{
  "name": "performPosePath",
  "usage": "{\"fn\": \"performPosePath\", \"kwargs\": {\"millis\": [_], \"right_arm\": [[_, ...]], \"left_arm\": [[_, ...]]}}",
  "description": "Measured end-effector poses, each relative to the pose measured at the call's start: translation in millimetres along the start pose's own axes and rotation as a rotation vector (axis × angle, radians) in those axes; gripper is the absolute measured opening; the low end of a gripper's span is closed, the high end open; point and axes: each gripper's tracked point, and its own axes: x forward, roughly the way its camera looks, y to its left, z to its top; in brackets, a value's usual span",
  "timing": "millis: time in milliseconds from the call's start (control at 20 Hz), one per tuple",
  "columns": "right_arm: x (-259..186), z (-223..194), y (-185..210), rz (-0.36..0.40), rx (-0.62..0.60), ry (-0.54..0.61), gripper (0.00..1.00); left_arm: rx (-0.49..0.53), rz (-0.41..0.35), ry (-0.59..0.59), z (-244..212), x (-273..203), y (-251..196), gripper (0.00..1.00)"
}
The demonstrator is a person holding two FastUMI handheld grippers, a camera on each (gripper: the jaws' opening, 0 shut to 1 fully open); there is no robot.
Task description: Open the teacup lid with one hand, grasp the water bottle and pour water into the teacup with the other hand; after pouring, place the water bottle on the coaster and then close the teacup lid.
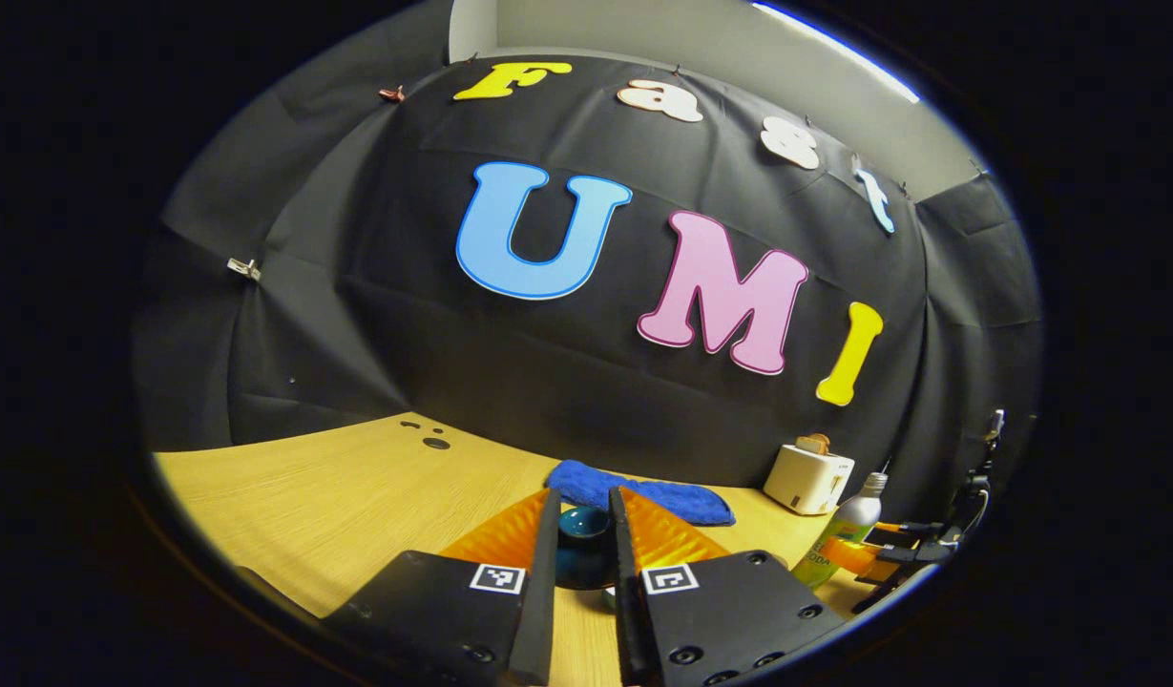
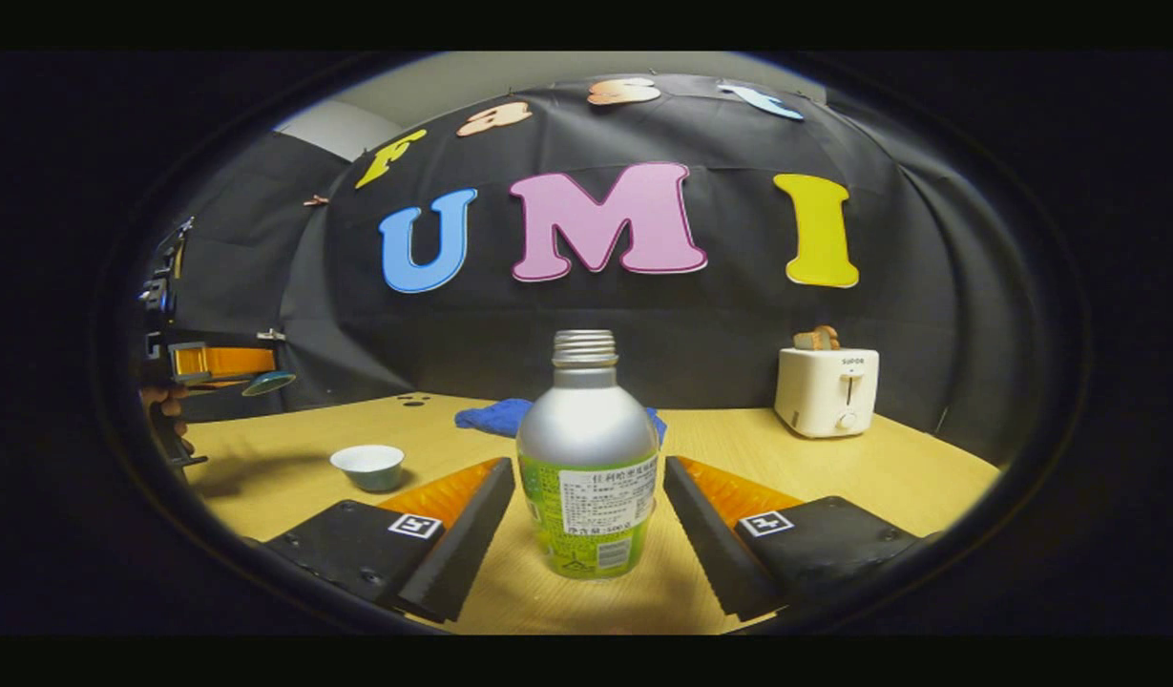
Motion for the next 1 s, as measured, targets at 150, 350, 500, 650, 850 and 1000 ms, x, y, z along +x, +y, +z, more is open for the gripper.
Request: {"fn": "performPosePath", "kwargs": {"millis": [150,350,500,650,850,1000], "right_arm": [[0,0,-1,-0.014,-0.003,-0.002,0.81],[9,3,0,-0.060,-0.089,0.028,0.78],[21,18,8,-0.079,-0.295,0.035,0.78],[38,24,25,-0.056,-0.529,0.069,0.78],[57,17,61,0.018,-0.897,0.083,0.78],[65,10,74,0.052,-1.084,0.085,0.78]], "left_arm": [[-0.039,-0.026,0.015,-4,0,0,0.30],[-0.096,-0.048,0.022,-3,0,9,0.30],[-0.129,-0.056,0.014,3,-2,20,0.30],[-0.143,-0.034,0.006,7,-3,38,0.30],[-0.176,-0.030,0.017,5,-5,49,0.30],[-0.179,-0.037,0.028,3,-2,47,0.30]]}}
